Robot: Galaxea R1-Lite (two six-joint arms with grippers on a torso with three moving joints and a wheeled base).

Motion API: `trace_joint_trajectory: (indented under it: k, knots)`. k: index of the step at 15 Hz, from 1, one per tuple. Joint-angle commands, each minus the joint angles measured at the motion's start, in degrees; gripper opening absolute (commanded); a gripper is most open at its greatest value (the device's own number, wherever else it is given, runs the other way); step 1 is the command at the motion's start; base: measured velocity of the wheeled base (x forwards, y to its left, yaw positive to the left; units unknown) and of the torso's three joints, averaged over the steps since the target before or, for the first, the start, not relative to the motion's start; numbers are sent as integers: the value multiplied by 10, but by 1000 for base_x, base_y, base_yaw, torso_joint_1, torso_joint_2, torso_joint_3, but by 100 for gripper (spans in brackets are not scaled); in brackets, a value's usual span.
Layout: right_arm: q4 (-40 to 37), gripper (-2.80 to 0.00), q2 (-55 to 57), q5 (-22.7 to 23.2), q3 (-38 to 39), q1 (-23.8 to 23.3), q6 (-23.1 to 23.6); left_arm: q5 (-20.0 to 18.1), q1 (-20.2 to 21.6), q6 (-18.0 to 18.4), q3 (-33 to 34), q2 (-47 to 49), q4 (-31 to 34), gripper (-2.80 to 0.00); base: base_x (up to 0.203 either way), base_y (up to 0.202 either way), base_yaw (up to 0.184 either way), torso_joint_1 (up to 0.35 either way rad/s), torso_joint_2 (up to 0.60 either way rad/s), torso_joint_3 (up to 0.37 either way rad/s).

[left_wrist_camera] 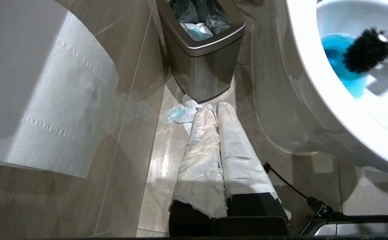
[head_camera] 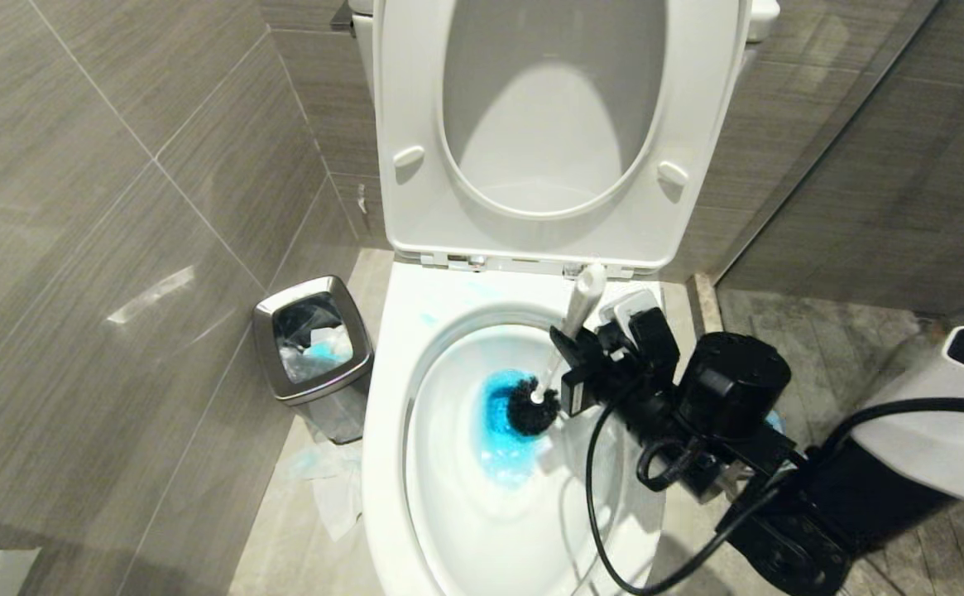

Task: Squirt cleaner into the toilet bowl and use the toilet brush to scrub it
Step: Scrub the toilet bowl

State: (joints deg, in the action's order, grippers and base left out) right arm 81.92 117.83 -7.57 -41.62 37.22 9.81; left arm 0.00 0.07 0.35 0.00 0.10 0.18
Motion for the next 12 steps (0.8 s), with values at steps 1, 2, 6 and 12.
trace_joint_trajectory:
  k: [1,2,6,12]
  knots:
    - [5,-280,-81,-1,83,26,0,0,0,0,0,0,0,-280,0,0,0,0,0,0]
    - [5,-280,-106,-1,106,42,0,0,0,0,0,0,0,-280,0,0,0,0,0,0]
    - [4,-280,-142,-3,138,107,-4,0,0,0,0,0,0,-280,0,0,0,0,0,0]
    - [5,-280,-46,0,21,133,-17,0,0,0,0,0,0,-280,0,0,0,0,0,0]
